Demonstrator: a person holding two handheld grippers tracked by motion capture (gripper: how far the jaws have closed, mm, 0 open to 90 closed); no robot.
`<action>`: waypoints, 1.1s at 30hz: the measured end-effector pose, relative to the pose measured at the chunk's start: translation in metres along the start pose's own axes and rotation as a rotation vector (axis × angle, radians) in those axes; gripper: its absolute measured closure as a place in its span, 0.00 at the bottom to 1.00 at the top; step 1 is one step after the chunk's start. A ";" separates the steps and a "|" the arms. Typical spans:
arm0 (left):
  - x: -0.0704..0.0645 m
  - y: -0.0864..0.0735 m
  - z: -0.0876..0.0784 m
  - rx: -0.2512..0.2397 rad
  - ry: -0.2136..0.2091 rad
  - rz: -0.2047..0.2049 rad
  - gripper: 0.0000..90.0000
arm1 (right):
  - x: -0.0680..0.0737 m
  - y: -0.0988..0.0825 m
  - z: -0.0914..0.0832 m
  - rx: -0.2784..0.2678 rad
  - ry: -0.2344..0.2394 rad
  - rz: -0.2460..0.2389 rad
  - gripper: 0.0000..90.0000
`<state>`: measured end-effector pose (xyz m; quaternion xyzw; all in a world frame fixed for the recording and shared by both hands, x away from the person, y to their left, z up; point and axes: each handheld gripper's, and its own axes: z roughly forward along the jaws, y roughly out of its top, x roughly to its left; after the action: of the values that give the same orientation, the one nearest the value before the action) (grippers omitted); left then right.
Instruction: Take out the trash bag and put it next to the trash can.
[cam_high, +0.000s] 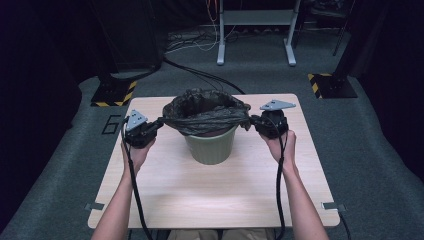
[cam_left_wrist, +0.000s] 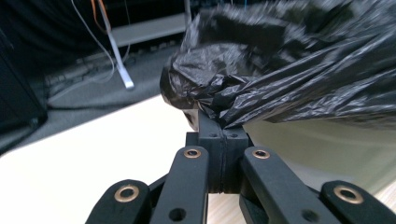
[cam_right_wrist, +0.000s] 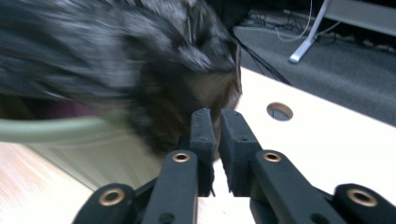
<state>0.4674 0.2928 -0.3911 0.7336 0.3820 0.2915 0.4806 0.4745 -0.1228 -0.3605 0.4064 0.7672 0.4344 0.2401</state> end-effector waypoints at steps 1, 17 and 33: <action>0.000 -0.001 0.003 0.011 -0.004 0.002 0.99 | -0.001 -0.002 0.002 0.010 0.006 -0.001 0.83; -0.011 0.009 0.015 0.081 -0.019 0.040 0.59 | 0.005 -0.040 -0.016 0.043 0.033 -0.009 0.35; 0.002 0.022 0.015 0.029 -0.038 -0.030 1.00 | -0.001 -0.002 0.002 -0.016 0.060 0.007 0.99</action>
<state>0.4866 0.2813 -0.3760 0.7401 0.3880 0.2648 0.4812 0.4753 -0.1230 -0.3636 0.3937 0.7691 0.4533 0.2191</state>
